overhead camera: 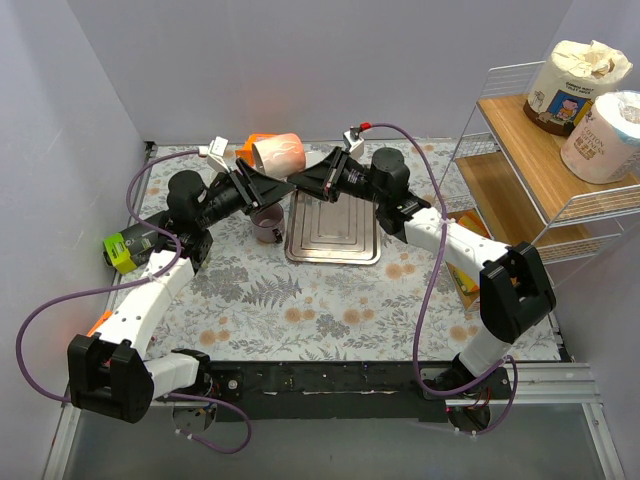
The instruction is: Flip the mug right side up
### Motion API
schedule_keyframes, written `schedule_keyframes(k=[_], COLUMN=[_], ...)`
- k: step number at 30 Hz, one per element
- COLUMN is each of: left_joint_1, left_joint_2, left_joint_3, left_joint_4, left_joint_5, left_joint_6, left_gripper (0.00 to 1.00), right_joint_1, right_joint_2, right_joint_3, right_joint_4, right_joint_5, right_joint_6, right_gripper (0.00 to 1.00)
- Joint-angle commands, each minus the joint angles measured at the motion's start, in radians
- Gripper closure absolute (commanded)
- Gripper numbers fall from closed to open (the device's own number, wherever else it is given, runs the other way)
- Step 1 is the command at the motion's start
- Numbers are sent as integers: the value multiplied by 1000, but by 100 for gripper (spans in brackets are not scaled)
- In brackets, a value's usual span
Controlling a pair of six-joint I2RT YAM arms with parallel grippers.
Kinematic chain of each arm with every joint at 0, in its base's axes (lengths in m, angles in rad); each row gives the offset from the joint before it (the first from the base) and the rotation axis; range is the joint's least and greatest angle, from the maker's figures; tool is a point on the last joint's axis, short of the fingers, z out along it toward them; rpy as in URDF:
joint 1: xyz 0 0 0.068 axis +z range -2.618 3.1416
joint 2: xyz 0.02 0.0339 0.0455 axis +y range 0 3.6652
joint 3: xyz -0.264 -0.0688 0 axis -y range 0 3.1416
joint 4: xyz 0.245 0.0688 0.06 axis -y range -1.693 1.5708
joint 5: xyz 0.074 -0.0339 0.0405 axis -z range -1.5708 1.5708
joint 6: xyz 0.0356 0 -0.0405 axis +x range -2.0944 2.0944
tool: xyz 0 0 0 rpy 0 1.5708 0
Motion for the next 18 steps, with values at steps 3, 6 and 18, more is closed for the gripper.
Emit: schedule_keyframes(k=[3,6,18], left_joint_1=[-6,-9,-11], left_joint_2=[-35,-33,-36], left_joint_3=[-19,-19,26], left_joint_4=[45,50,-45], left_joint_5=[-12,-14,-118], left_joint_6=[-10,-13,36], left_gripper=[54,58,100], right_joint_1=[15,21,43], right_joint_2=[-18,-14,-10], right_joint_3=[16,23,40], right_joint_4=[134,119,68], right_joint_5=[11,10,-18], right_joint_6=[18,9,-49], right_gripper=[99,99,99])
